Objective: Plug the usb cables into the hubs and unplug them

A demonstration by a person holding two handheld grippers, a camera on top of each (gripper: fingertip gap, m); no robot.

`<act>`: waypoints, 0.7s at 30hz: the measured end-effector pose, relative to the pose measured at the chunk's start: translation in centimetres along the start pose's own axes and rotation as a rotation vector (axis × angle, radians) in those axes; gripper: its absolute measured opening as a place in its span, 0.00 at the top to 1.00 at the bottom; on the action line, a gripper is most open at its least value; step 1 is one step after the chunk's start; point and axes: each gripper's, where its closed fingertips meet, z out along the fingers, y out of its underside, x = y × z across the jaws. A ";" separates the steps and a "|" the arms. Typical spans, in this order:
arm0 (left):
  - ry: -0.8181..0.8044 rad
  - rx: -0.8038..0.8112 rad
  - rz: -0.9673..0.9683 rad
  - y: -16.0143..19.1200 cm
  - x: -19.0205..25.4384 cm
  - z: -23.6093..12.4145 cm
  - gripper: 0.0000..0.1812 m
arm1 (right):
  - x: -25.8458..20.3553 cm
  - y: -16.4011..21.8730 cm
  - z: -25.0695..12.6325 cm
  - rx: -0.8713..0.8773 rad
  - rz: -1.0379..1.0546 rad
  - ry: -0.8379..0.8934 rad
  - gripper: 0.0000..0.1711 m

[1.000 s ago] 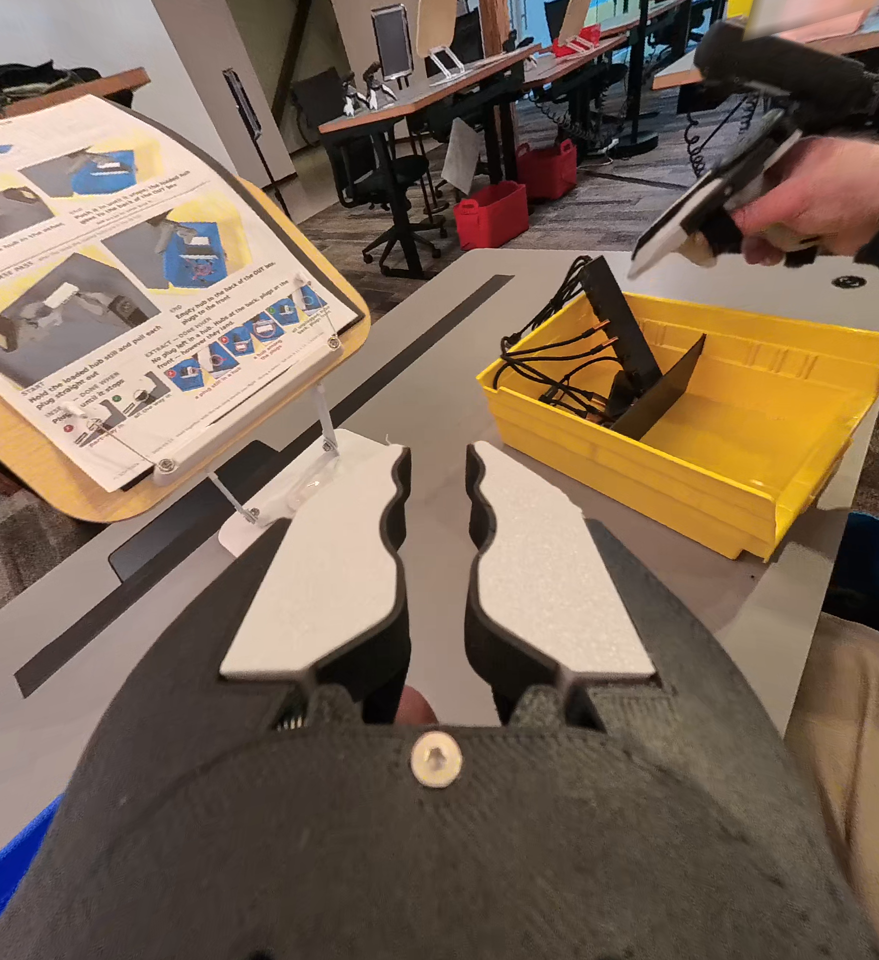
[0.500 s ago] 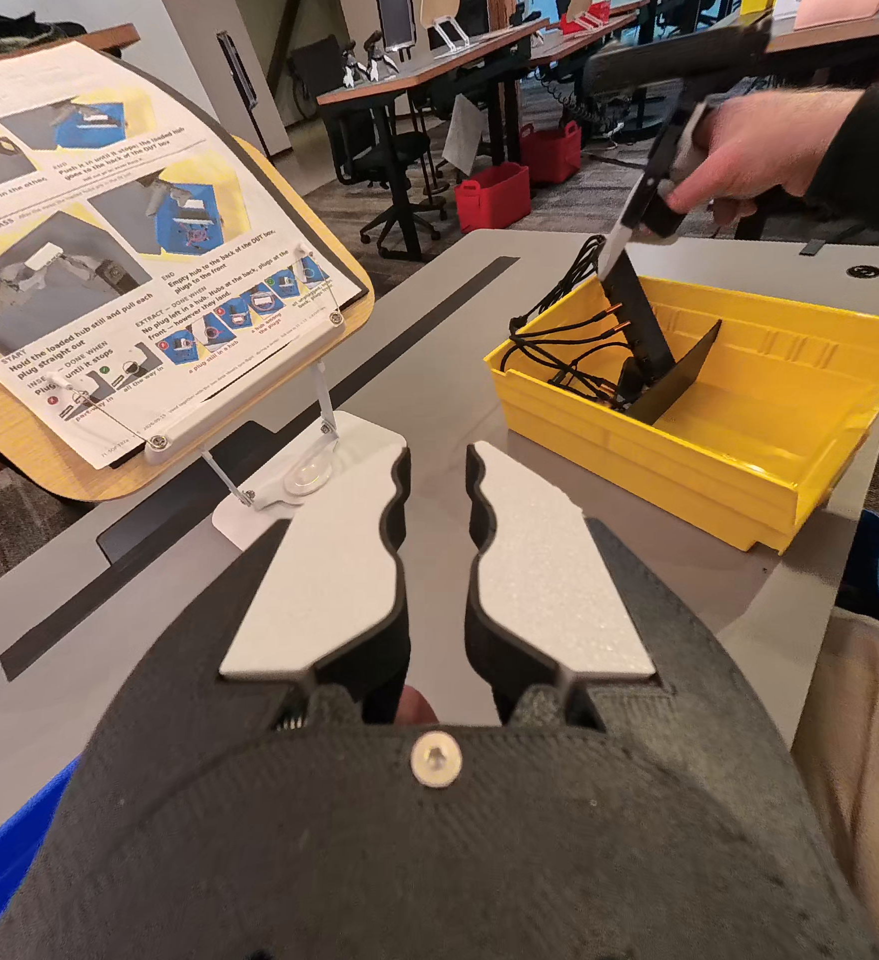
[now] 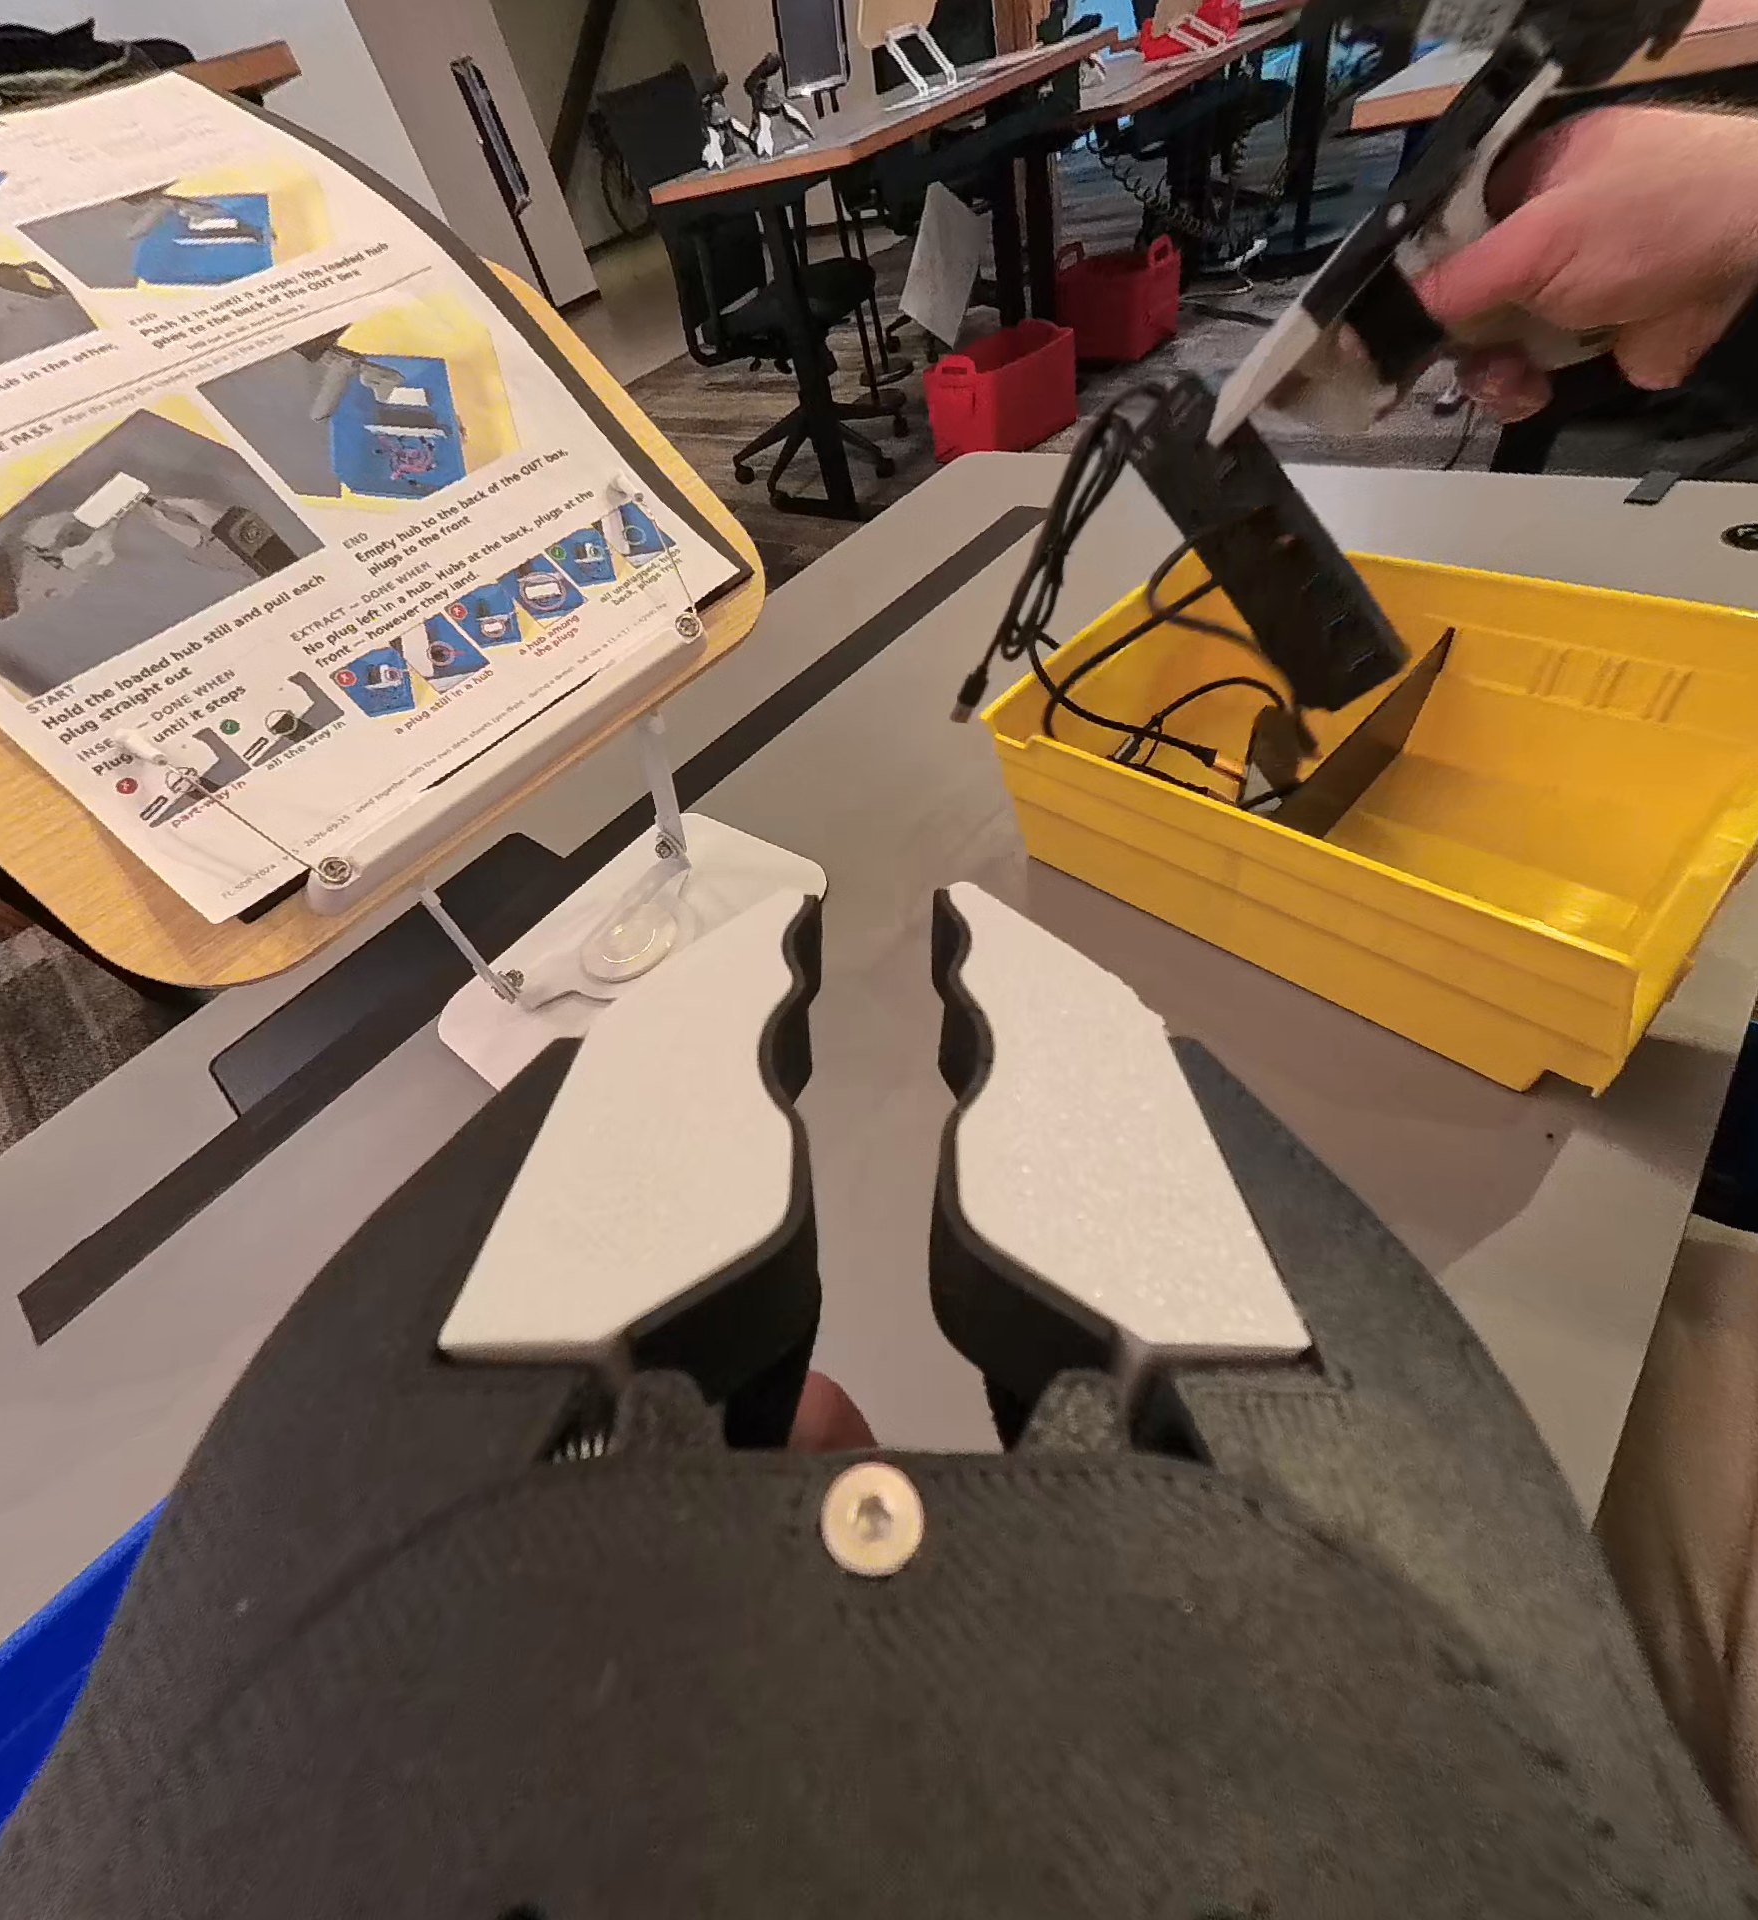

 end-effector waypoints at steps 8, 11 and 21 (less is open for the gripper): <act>0.010 -0.013 0.006 0.4 0.6 0.5 0.89 | -4.3 -1.7 -0.4 0.270 0.058 -0.226 0.86; 0.008 -0.016 0.009 0.5 0.6 0.4 0.89 | -4.3 -1.5 -0.1 0.211 -0.005 -0.185 0.87; 0.013 -0.017 -0.006 0.7 0.4 0.7 0.89 | -3.5 -4.3 -1.6 0.585 0.056 -0.061 0.87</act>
